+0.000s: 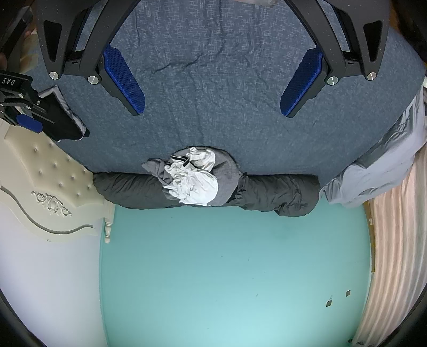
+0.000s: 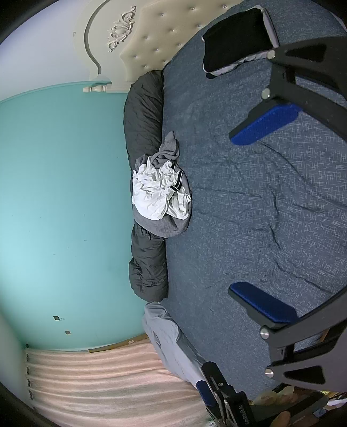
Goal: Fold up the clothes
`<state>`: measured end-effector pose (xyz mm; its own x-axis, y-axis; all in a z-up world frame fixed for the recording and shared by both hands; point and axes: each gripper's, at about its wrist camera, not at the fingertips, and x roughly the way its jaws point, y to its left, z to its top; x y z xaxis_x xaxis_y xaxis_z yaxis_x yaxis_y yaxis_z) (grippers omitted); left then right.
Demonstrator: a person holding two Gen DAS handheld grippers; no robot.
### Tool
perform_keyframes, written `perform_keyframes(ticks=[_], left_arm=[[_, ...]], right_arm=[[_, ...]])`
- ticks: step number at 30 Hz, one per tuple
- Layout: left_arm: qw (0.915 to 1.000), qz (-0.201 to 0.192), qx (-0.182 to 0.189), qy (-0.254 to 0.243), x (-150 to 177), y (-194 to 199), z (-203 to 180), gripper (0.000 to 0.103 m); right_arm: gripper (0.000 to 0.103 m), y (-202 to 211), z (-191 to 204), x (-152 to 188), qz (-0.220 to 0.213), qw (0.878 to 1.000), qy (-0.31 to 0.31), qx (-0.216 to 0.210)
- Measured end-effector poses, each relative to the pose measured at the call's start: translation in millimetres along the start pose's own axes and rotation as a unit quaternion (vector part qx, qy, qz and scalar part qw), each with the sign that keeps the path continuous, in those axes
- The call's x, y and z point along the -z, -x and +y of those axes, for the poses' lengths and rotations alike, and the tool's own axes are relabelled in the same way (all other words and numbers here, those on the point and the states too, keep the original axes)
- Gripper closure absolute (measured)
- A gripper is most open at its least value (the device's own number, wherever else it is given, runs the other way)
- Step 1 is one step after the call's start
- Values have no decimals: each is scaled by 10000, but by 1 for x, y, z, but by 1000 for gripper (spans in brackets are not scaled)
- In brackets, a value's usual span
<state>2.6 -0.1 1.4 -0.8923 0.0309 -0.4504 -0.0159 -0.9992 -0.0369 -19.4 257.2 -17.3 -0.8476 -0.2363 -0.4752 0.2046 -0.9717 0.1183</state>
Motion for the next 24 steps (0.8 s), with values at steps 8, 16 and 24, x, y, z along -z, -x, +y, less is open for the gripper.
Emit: perform_keyframes(ticks=[8, 16, 24], left_arm=[[10000, -3, 2, 2, -2, -1, 1, 0], [10000, 2, 17, -11, -1, -1, -1, 0], [10000, 39, 5, -28, -2, -8, -4, 0]], right_arm=[[0, -1, -1, 1, 0, 10000, -2, 12], [0, -2, -3, -1, 13, 10000, -39, 24], [0, -7, -8, 1, 61, 9999, -75, 28]])
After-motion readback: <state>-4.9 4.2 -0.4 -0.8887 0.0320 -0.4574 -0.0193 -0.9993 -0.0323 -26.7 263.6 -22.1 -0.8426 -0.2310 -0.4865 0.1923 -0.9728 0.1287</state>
